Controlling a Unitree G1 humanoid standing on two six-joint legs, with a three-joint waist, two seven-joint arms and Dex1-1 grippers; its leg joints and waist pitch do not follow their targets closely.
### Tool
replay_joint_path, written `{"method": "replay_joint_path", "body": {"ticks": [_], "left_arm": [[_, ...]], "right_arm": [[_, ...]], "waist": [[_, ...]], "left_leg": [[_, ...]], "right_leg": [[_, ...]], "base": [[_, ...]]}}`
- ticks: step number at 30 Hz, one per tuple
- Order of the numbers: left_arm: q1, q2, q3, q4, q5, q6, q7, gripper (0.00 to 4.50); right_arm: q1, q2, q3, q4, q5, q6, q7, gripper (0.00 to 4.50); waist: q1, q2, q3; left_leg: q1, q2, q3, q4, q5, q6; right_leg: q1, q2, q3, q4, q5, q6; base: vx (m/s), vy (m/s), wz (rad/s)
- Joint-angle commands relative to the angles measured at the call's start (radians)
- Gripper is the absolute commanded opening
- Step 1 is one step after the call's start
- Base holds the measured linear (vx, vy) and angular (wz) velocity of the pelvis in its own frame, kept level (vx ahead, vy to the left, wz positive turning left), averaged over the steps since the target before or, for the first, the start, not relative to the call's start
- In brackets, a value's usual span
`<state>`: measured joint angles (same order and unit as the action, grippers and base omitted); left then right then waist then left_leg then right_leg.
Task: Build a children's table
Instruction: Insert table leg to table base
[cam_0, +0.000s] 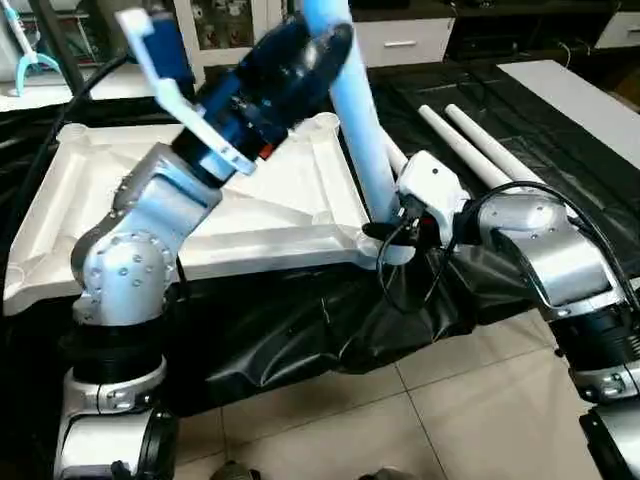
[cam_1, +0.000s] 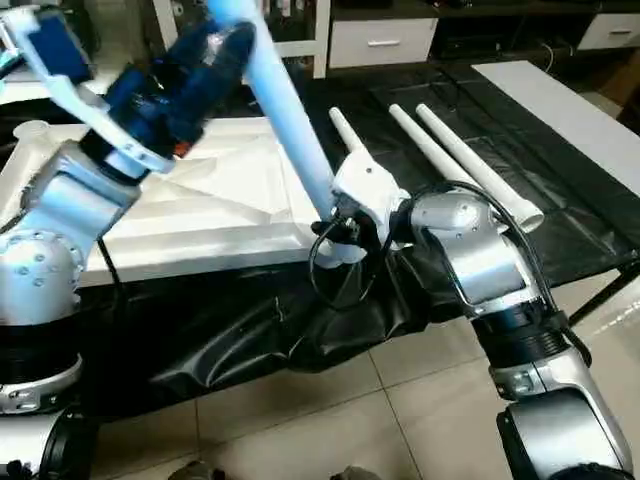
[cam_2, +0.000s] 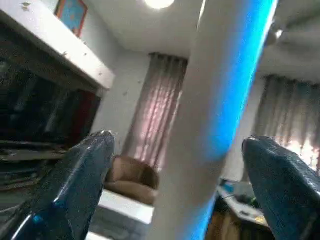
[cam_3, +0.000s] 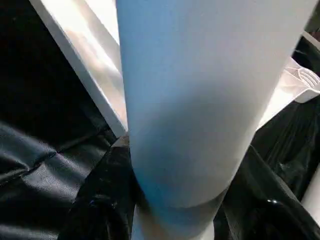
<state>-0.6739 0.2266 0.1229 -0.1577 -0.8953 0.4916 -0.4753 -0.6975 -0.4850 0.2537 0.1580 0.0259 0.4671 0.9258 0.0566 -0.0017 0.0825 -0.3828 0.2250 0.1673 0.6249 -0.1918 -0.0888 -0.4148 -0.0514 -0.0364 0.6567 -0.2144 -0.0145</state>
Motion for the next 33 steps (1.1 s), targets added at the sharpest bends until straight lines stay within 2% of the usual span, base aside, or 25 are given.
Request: {"method": "replay_joint_path", "body": {"ticks": [1, 5, 6, 10, 11, 14, 16, 20, 21, 25, 27, 33], "left_arm": [[-0.007, 0.005, -0.001, 0.014, 0.029, -0.016, 0.014, 4.33], [-0.011, 0.000, 0.019, 0.023, 0.039, -0.029, 0.022, 4.10], [-0.010, 0.000, 0.022, 0.023, 0.036, -0.029, 0.023, 3.79], [-0.006, 0.001, 0.022, 0.019, 0.039, -0.030, 0.019, 3.64], [-0.003, 0.001, 0.023, 0.017, 0.041, -0.031, 0.016, 3.34], [0.003, 0.001, 0.022, 0.013, 0.045, -0.031, 0.011, 3.25], [0.006, 0.000, 0.019, 0.010, 0.050, -0.032, 0.009, 2.91], [0.015, -0.004, 0.016, -0.001, 0.045, -0.027, 0.007, 2.61], [0.017, -0.007, 0.015, -0.004, 0.043, -0.025, 0.008, 2.38], [0.019, -0.014, 0.016, -0.007, 0.038, -0.023, 0.015, 2.28], [0.021, -0.019, 0.017, -0.010, 0.039, -0.026, 0.020, 1.93], [0.026, -0.029, 0.024, -0.010, 0.052, -0.041, 0.037, 1.62]], "right_arm": [[0.007, -0.015, 0.010, -0.033, -0.013, 0.004, 0.000, 1.84], [0.007, -0.022, 0.022, -0.034, -0.021, 0.000, -0.002, 1.84], [0.006, -0.025, 0.025, -0.032, -0.025, -0.004, -0.003, 1.84], [0.006, -0.028, 0.029, -0.026, -0.039, -0.017, -0.006, 1.84], [0.005, -0.028, 0.030, -0.025, -0.043, -0.022, -0.007, 1.84], [0.004, -0.029, 0.033, -0.018, -0.049, -0.032, -0.011, 1.84], [0.003, -0.031, 0.037, -0.012, -0.054, -0.041, -0.017, 1.84], [0.004, -0.034, 0.039, -0.010, -0.059, -0.050, -0.020, 1.84], [0.004, -0.033, 0.039, -0.010, -0.061, -0.054, -0.020, 1.84], [0.004, -0.031, 0.040, -0.006, -0.066, -0.065, -0.023, 1.84], [0.002, -0.027, 0.040, -0.001, -0.071, -0.076, -0.030, 1.84], [0.001, -0.020, 0.035, 0.004, -0.065, -0.084, -0.034, 1.84]], "waist": [[-0.001, -0.006, -0.104], [0.002, -0.005, -0.102], [0.002, -0.005, -0.102], [0.002, -0.006, -0.101], [0.003, -0.005, -0.102], [0.003, -0.006, -0.102], [0.002, -0.004, -0.103], [0.003, -0.005, -0.104], [0.003, -0.006, -0.104], [0.003, -0.006, -0.104], [0.003, -0.006, -0.104], [0.003, -0.005, -0.104]], "left_leg": [[0.013, -0.011, 0.015, -0.045, 0.034, 0.045], [0.013, -0.009, 0.014, -0.044, 0.014, 0.035], [0.013, -0.009, 0.014, -0.044, 0.012, 0.034], [0.012, -0.010, 0.015, -0.044, 0.001, 0.030], [0.013, -0.010, 0.015, -0.044, 0.000, 0.029], [0.011, -0.010, 0.013, -0.043, 0.011, 0.030], [0.011, -0.010, 0.013, -0.042, 0.013, 0.032], [0.011, -0.011, 0.014, -0.041, 0.013, 0.036], [0.010, -0.011, 0.014, -0.041, 0.015, 0.038], [0.010, -0.011, 0.014, -0.040, 0.013, 0.038], [0.009, -0.011, 0.014, -0.040, 0.013, 0.039], [0.010, -0.011, 0.014, -0.040, 0.007, 0.040]], "right_leg": [[0.085, -0.043, 0.040, -0.047, 0.248, -0.269], [0.082, -0.045, 0.041, -0.047, 0.208, -0.268], [0.082, -0.045, 0.041, -0.047, 0.205, -0.268], [0.081, -0.045, 0.041, -0.048, 0.182, -0.262], [0.081, -0.045, 0.041, -0.048, 0.178, -0.262], [0.081, -0.044, 0.040, -0.045, 0.190, -0.261], [0.081, -0.044, 0.040, -0.045, 0.196, -0.262], [0.081, -0.044, 0.041, -0.045, 0.205, -0.267], [0.081, -0.043, 0.040, -0.044, 0.209, -0.267], [0.081, -0.044, 0.040, -0.044, 0.208, -0.268], [0.081, -0.044, 0.040, -0.044, 0.207, -0.268], [0.081, -0.043, 0.040, -0.044, 0.199, -0.267]], "base": [[0.000, 0.000, 0.00], [0.000, 0.000, 0.00], [0.000, 0.000, 0.00], [0.000, 0.000, 0.00], [0.000, 0.000, 0.00], [0.000, 0.000, 0.00], [0.000, 0.000, 0.00], [0.000, 0.000, 0.00], [0.000, 0.000, 0.00], [0.000, 0.000, 0.00], [0.000, 0.000, 0.00], [0.000, 0.000, 0.00]]}}
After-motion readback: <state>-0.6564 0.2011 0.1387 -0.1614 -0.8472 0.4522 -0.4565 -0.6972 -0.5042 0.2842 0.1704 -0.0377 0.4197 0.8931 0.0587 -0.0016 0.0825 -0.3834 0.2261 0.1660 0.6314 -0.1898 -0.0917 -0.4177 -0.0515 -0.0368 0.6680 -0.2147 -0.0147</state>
